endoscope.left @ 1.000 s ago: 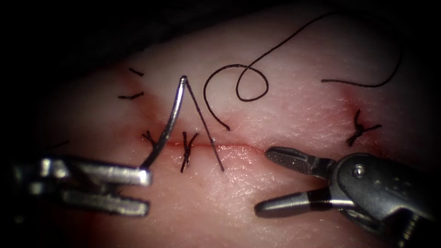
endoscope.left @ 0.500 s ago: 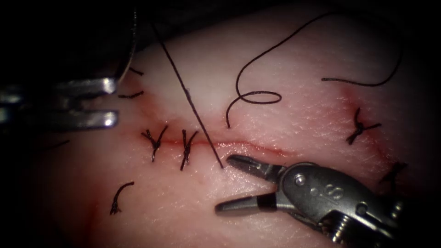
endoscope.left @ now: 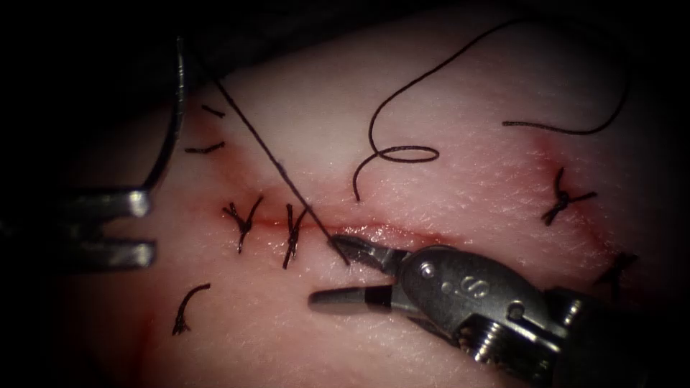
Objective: Wound Closure
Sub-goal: Grip suture near wound and pull away with right hand. Repeat until a short tail remains on top side
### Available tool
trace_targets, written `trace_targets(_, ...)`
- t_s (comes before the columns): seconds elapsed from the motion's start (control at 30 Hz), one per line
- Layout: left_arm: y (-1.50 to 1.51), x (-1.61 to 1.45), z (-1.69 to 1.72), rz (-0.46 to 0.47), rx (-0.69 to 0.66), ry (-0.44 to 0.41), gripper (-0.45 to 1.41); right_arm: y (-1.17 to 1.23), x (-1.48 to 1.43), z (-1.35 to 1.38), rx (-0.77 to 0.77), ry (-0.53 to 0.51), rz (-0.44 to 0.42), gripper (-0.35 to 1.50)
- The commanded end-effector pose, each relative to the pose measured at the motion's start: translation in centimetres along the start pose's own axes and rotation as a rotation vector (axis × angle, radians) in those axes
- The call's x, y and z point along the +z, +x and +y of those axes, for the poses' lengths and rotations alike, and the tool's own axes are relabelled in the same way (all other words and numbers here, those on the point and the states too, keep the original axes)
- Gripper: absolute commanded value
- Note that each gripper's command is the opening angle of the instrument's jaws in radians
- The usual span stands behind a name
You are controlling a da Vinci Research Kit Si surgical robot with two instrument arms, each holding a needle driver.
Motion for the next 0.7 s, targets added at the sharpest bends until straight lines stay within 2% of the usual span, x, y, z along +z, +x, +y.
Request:
trace_targets(0.03, -0.01, 0.05, -0.08, 0.001, 0.006, 0.0, -0.45, 0.1, 0.06, -0.01, 0.006, -0.024, -0.014, -0.35)
trace_targets(0.13, -0.05, 0.05, -0.02, -0.001, -0.01, 0.0, -0.45, 0.1, -0.01, -0.03, 0.05, -0.053, -0.037, -0.35)
trace_targets(0.23, -0.16, 0.04, 0.17, -0.001, -0.046, -0.002, -0.45, 0.1, -0.08, -0.1, 0.076, -0.066, -0.124, -0.35)
trace_targets(0.3, -0.24, 0.03, 0.34, -0.021, -0.063, -0.006, -0.45, 0.1, -0.13, -0.2, 0.077, -0.069, -0.126, -0.35)
trace_targets(0.4, -0.36, 0.01, 0.64, -0.042, -0.082, -0.017, -0.45, 0.11, -0.23, -0.43, 0.084, -0.061, -0.13, -0.35)
trace_targets(0.53, -0.45, -0.02, 0.99, -0.078, -0.099, -0.012, -0.45, 0.14, -0.39, -0.91, 0.077, -0.022, -0.12, -0.35)
trace_targets(0.7, -0.43, -0.08, 1.2, -0.099, -0.128, 0.003, -0.45, 0.18, -0.51, -1.41, 0.061, 0.038, -0.106, -0.35)
